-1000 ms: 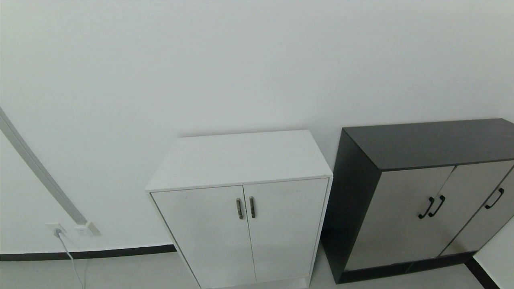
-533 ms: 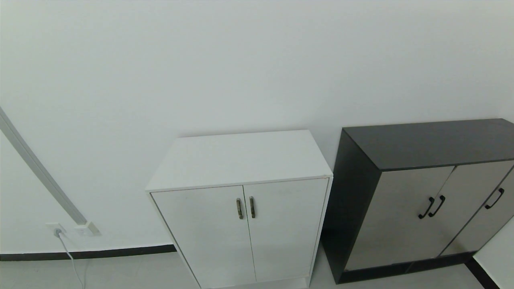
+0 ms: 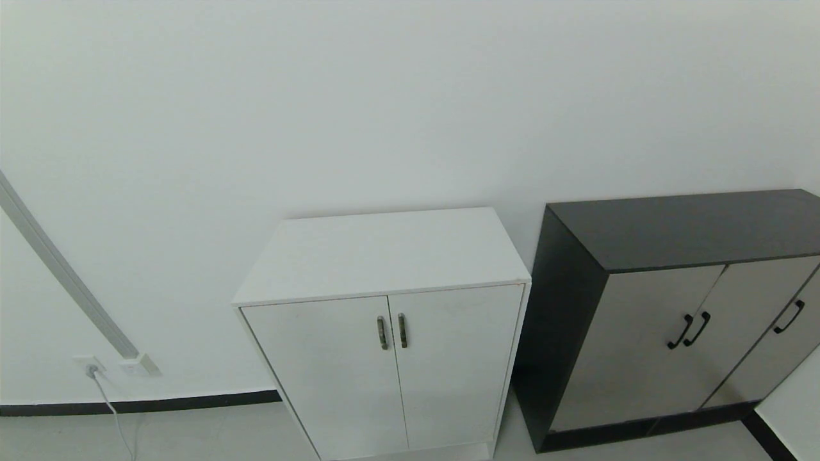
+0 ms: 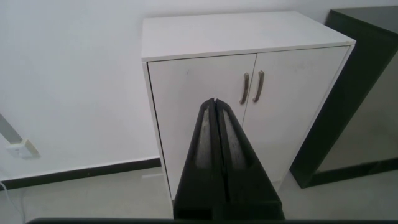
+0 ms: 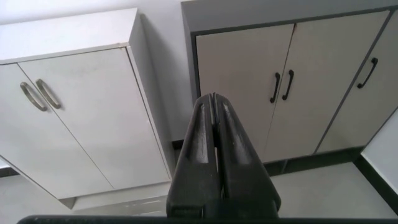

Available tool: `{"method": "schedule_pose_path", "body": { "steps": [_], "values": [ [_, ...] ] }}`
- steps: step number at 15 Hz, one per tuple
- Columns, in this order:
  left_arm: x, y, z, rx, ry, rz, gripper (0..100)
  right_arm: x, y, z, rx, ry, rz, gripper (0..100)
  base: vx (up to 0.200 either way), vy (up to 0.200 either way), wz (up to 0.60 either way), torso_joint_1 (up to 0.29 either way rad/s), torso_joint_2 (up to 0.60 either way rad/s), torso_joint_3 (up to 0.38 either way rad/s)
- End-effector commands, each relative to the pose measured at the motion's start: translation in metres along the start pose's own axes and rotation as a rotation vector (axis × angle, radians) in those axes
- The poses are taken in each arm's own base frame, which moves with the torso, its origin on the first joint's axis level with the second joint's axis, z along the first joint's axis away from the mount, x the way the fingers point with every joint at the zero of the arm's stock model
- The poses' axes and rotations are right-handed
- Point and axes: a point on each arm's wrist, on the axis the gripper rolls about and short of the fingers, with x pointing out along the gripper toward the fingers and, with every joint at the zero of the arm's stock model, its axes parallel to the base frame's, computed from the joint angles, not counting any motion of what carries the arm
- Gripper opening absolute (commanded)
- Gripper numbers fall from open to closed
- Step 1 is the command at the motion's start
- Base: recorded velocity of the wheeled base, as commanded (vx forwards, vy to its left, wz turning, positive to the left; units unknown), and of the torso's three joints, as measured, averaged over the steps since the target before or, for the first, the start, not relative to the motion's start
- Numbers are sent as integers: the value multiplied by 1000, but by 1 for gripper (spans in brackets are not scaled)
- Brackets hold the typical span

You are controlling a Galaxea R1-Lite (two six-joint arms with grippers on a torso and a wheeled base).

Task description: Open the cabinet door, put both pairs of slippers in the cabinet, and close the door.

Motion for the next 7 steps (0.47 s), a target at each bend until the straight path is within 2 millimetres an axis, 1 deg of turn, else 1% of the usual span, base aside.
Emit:
{"method": "schedule_pose_path", "body": {
  "steps": [1, 7],
  "values": [
    [0, 0, 0, 0, 2, -1, 0, 0, 0, 0, 0, 2, 0, 0, 0, 0, 0, 0, 0, 0],
    [0, 0, 0, 0, 2, 0, 0, 0, 0, 0, 0, 1, -1, 0, 0, 0, 0, 0, 0, 0]
  ]
}}
